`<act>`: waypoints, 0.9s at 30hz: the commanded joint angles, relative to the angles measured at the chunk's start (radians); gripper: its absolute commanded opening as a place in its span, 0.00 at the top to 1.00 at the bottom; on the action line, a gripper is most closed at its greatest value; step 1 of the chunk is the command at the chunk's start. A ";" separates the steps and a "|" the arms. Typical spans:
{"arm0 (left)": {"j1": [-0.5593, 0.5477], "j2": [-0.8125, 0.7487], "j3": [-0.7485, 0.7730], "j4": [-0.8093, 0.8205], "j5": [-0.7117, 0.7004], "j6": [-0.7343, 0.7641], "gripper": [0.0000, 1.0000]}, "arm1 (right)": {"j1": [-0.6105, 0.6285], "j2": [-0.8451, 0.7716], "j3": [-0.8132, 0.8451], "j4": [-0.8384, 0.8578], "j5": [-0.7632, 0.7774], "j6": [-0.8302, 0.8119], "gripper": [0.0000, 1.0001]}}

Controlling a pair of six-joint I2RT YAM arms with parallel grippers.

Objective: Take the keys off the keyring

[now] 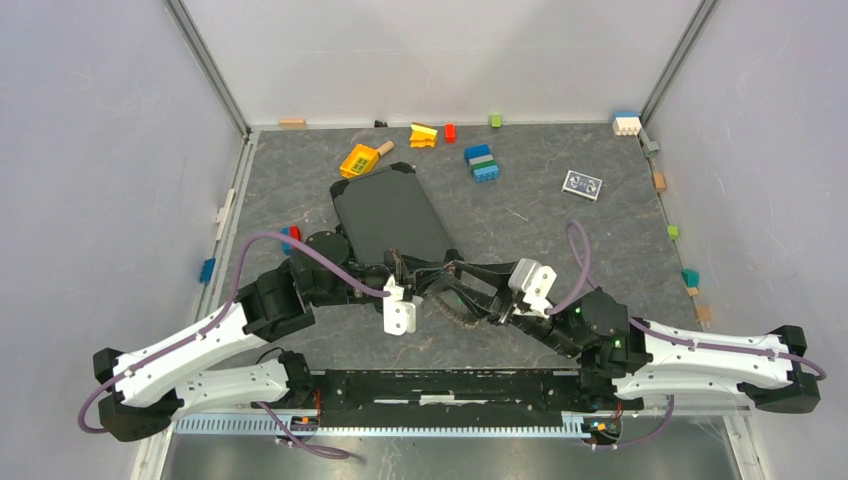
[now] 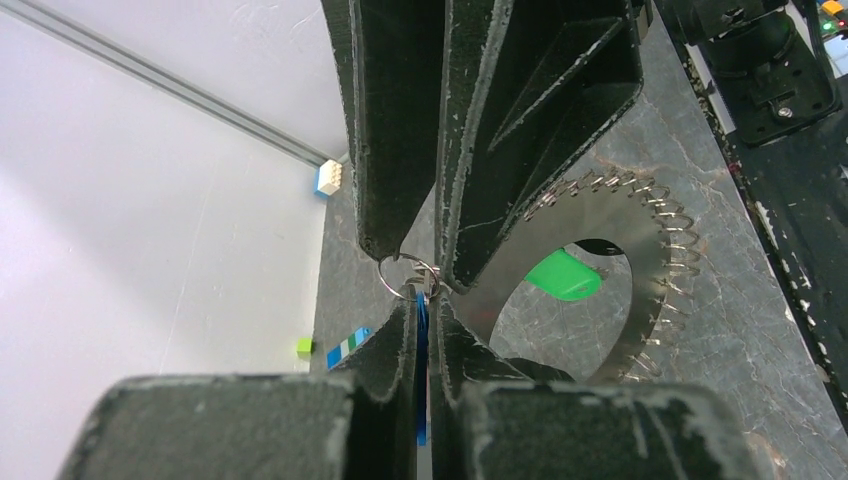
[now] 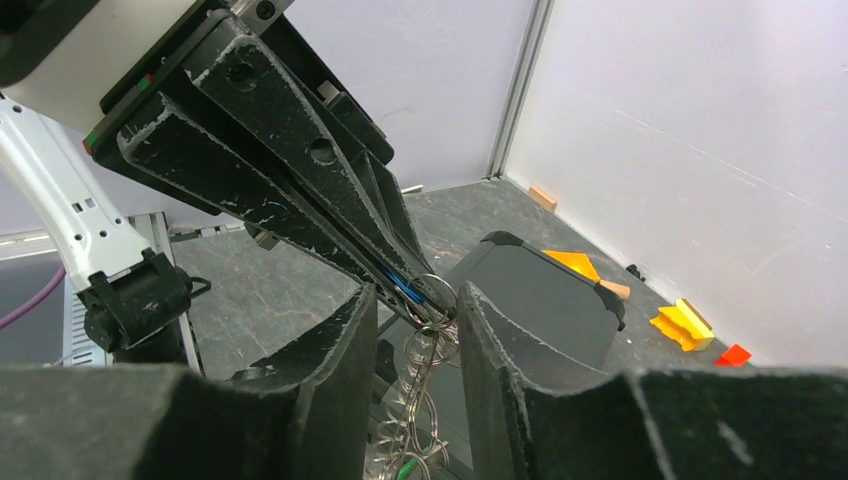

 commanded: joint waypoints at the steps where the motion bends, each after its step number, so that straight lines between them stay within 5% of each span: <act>1: 0.002 -0.023 0.013 0.045 0.051 0.047 0.98 | -0.004 0.007 0.016 -0.006 -0.015 0.004 0.58; 16: 0.010 -0.031 0.015 0.024 0.081 0.062 0.98 | -0.006 -0.032 0.018 -0.034 -0.009 -0.028 0.52; 27: 0.012 -0.029 0.019 0.012 0.113 0.071 0.98 | -0.006 -0.033 0.003 -0.013 -0.091 -0.020 0.67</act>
